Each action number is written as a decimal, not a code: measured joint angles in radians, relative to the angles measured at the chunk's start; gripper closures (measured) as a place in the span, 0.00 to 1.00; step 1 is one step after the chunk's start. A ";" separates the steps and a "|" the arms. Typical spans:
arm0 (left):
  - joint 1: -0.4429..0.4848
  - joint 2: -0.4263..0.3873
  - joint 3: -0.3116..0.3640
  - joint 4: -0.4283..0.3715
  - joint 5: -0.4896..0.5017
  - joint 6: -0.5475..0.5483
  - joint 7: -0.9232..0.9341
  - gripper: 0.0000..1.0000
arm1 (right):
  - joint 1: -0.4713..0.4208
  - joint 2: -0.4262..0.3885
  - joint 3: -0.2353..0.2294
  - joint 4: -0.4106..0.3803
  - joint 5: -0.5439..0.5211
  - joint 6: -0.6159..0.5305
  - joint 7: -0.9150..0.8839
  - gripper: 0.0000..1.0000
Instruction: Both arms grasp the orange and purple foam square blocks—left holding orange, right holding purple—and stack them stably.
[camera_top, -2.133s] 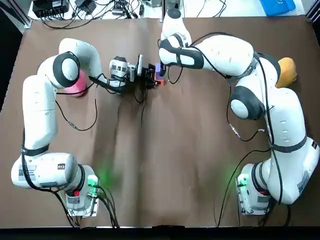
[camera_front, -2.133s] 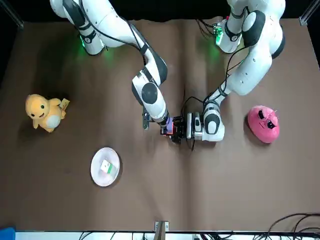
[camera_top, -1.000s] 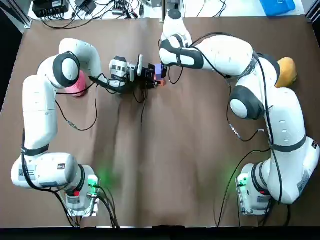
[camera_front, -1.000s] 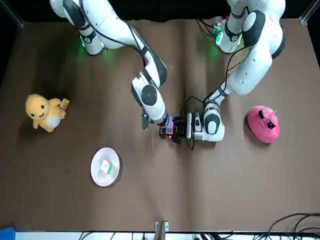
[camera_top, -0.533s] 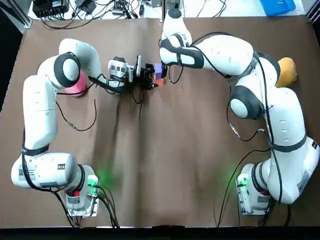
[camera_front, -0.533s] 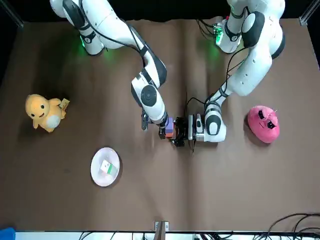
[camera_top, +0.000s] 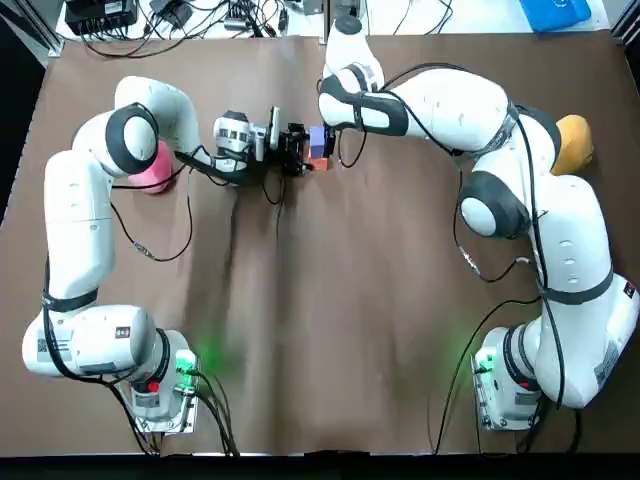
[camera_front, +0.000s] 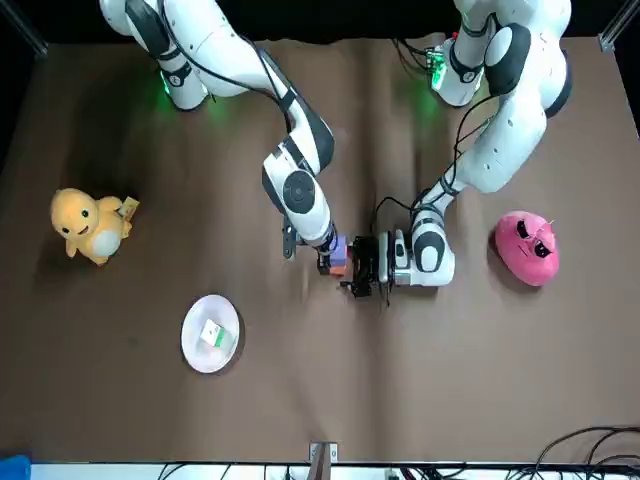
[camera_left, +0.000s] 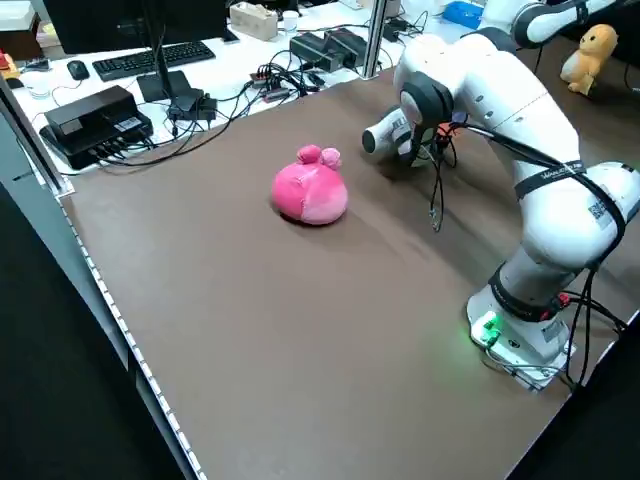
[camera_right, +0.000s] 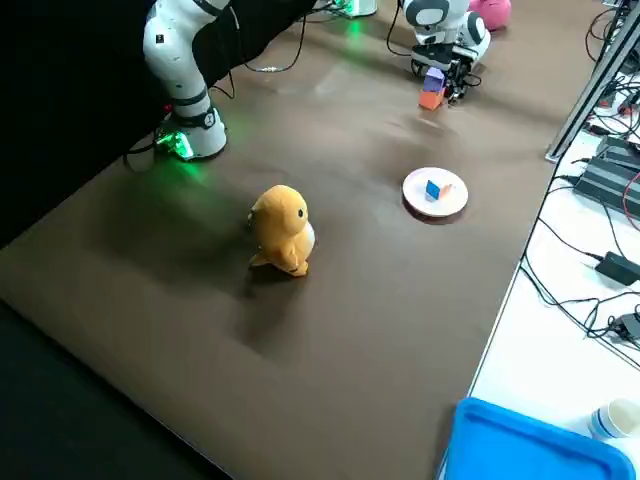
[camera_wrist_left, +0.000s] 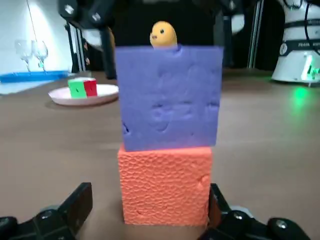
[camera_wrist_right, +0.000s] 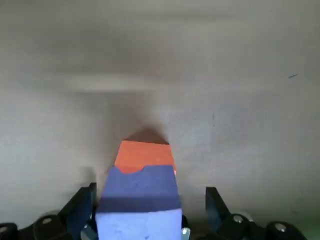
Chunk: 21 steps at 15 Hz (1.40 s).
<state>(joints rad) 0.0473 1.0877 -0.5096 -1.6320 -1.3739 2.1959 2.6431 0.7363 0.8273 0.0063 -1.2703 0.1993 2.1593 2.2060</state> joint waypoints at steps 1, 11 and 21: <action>0.013 -0.003 0.000 0.004 0.000 -0.021 0.000 0.00 | -0.002 -0.003 -0.001 0.002 0.000 0.000 0.000 0.00; 0.163 -0.166 -0.006 0.003 0.108 -0.123 -0.224 0.00 | -0.042 -0.011 -0.007 0.003 -0.001 -0.017 -0.113 0.00; 0.209 -0.351 -0.006 0.000 0.177 -0.165 -0.741 0.00 | -0.206 -0.112 -0.012 0.021 -0.025 -0.248 -0.647 0.00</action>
<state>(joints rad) 0.2565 0.7363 -0.5158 -1.6322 -1.1972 2.0313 1.9018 0.5302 0.7157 -0.0053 -1.2491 0.1744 1.9110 1.5592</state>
